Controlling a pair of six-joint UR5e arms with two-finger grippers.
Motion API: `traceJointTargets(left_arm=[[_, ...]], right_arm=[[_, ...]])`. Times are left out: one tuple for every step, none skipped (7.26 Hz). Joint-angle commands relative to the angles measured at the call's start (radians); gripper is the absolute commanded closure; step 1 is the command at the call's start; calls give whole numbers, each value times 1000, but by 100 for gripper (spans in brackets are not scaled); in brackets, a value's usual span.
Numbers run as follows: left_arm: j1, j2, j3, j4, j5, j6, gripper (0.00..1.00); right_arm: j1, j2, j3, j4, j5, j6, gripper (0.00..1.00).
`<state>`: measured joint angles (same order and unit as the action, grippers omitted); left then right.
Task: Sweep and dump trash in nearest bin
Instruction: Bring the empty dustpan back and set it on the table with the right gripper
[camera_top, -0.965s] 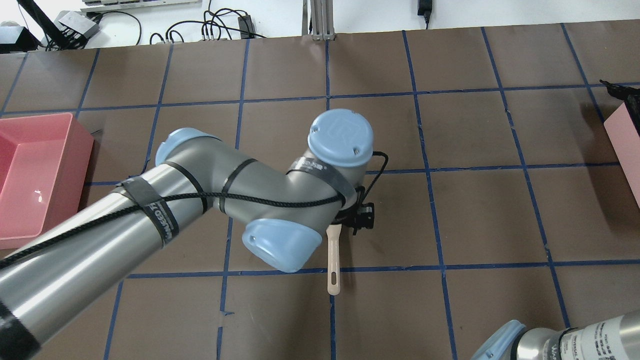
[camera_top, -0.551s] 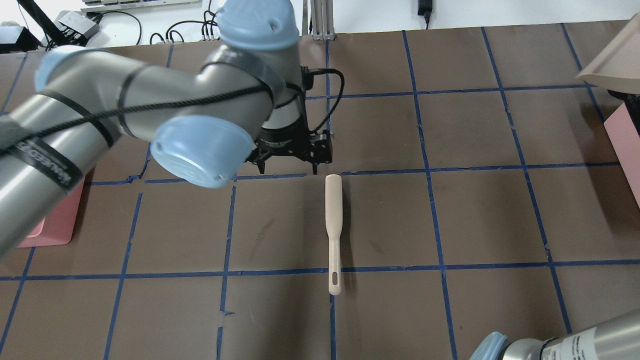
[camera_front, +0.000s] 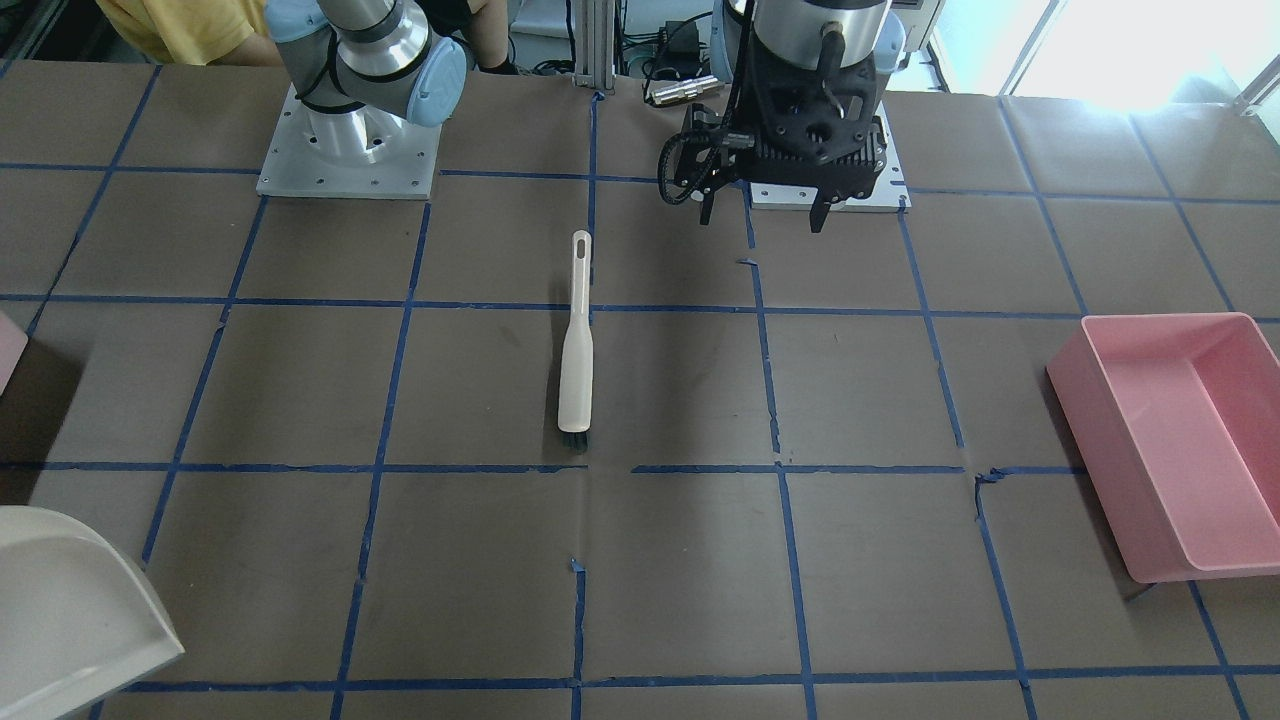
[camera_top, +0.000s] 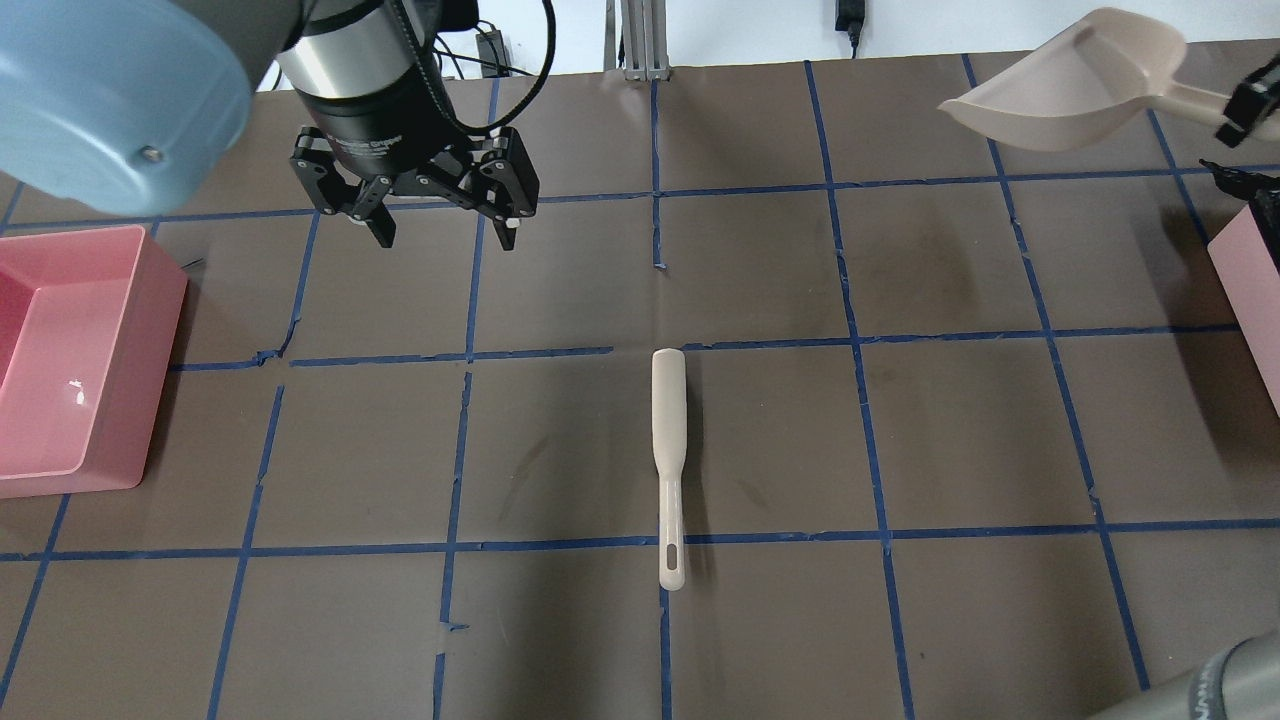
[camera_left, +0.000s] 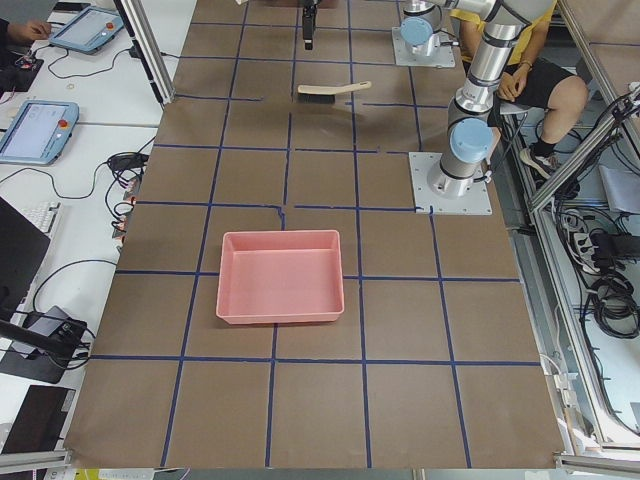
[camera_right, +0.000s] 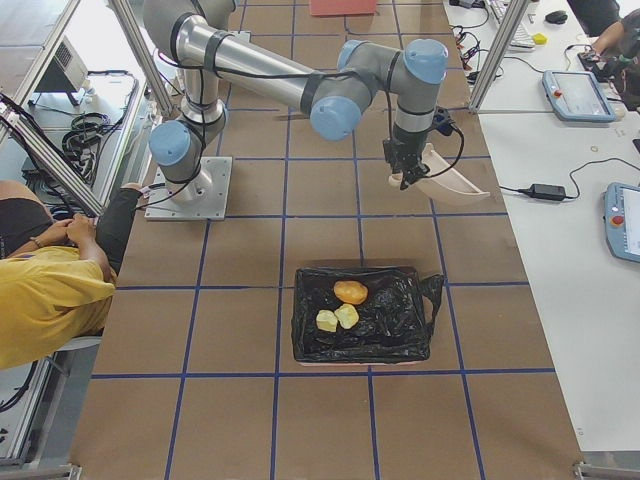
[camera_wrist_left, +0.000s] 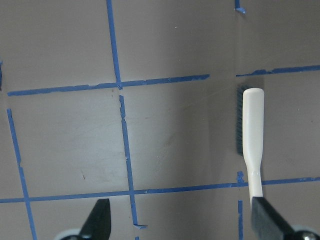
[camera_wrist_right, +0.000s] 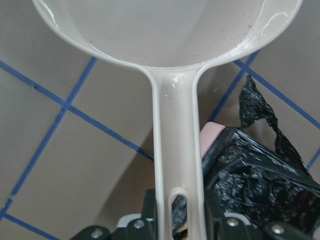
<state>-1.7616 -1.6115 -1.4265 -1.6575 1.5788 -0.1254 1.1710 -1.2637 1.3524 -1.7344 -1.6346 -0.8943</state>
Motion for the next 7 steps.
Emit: traceJointTargets(left_arm=[[30, 21, -23, 51, -3, 23, 0], [34, 27, -52, 44, -6, 27, 0], [39, 38, -69, 57, -9, 39, 0], [42, 38, -81, 62, -11, 43, 0], [48, 42, -86, 62, 4, 70, 0], [53, 45, -86, 62, 3, 90, 0], [53, 45, -86, 64, 3, 90, 0]], right_arm=[[196, 7, 37, -10, 1, 365, 100], [278, 7, 63, -20, 2, 484, 100], [355, 12, 89, -54, 1, 612, 100], [439, 18, 123, -113, 1, 717, 100], [529, 29, 152, -172, -7, 838, 100], [609, 39, 177, -247, -1, 929, 100], [671, 99, 203, -372, -10, 980, 100]])
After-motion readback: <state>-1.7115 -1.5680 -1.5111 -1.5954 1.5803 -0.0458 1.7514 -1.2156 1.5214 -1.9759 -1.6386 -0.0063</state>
